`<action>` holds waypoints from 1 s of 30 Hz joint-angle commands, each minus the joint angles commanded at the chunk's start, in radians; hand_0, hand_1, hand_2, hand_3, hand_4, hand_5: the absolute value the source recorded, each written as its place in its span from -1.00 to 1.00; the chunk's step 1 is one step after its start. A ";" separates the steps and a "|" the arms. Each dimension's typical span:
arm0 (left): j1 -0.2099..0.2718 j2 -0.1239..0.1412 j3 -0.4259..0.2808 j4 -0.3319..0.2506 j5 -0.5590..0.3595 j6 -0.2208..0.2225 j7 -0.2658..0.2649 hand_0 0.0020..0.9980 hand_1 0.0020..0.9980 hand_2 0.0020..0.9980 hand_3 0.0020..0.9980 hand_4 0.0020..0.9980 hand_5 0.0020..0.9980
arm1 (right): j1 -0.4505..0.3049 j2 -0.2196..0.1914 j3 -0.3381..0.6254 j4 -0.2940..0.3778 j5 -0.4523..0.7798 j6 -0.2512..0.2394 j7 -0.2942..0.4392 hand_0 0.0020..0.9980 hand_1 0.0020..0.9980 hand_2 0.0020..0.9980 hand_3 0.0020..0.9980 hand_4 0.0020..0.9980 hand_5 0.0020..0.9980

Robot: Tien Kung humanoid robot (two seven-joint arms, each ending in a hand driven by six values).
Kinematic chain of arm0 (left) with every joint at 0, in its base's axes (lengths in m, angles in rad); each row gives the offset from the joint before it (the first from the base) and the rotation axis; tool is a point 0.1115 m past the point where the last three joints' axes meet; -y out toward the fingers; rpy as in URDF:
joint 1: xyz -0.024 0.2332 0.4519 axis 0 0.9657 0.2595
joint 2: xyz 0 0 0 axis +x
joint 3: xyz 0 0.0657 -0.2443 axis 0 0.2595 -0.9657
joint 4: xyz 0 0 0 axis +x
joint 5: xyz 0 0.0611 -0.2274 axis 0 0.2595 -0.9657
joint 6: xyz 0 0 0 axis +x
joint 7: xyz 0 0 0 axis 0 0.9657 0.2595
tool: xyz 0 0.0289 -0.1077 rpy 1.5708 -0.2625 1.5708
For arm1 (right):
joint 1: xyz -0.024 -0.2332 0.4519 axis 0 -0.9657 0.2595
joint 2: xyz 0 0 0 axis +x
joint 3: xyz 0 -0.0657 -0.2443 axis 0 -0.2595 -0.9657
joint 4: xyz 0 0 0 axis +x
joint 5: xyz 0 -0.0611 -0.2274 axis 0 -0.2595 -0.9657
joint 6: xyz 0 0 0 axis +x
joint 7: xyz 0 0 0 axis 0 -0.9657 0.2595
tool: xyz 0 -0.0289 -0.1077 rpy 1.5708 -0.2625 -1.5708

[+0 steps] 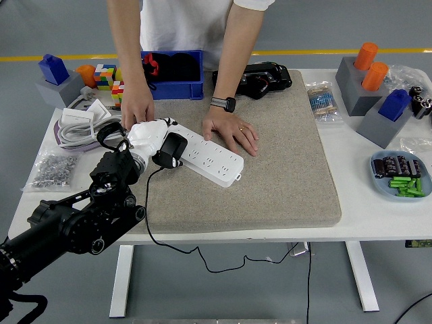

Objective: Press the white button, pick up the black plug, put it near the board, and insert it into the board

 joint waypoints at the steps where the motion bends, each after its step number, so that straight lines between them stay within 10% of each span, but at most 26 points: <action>1: 0.000 0.000 -0.001 0.002 0.000 0.001 0.000 0.64 0.78 0.61 0.70 1.00 -0.64 | 0.000 0.000 0.000 0.000 0.000 0.000 0.000 0.27 0.15 0.18 0.07 0.25 -0.39; 30: 0.005 -0.012 0.001 0.032 0.025 0.052 -0.021 0.52 0.68 0.48 0.59 0.90 -0.78 | 0.000 0.001 -0.010 0.001 0.005 -0.001 0.001 0.27 0.14 0.18 0.07 0.25 -0.40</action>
